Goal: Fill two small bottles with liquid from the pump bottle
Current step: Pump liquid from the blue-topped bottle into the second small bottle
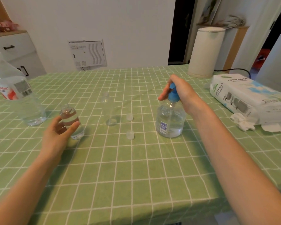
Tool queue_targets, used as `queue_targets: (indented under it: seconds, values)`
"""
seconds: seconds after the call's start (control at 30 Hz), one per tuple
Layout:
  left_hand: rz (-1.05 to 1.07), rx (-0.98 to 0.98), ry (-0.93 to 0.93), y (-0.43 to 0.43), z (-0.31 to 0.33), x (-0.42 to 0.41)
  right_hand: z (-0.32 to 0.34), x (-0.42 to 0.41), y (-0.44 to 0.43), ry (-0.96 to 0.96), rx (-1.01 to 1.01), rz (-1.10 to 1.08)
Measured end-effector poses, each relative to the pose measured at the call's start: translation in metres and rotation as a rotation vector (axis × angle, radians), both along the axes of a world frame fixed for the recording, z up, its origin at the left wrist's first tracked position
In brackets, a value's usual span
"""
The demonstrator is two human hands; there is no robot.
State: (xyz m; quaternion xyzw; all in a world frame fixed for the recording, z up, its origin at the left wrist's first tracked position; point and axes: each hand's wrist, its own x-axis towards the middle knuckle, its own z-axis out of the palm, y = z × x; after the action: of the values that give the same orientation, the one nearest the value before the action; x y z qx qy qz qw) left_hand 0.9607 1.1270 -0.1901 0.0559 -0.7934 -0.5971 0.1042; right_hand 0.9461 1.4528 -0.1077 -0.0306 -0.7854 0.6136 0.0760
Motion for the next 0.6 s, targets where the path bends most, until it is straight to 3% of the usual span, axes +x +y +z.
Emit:
queue_targets:
  seconds: [0.3, 0.43, 0.6]
  values:
    - [0.049, -0.185, -0.097, -0.004, -0.006, 0.012, 0.000, 0.000, 0.000, 0.008, -0.004, -0.008]
    - [0.174, -0.248, 0.005, 0.005, -0.013, 0.046, 0.000, -0.001, 0.000, 0.007, -0.009, -0.003]
    - [-0.063, -0.087, 0.032, 0.034, -0.007, 0.062, -0.001, -0.003, 0.001, 0.004, 0.003, 0.000]
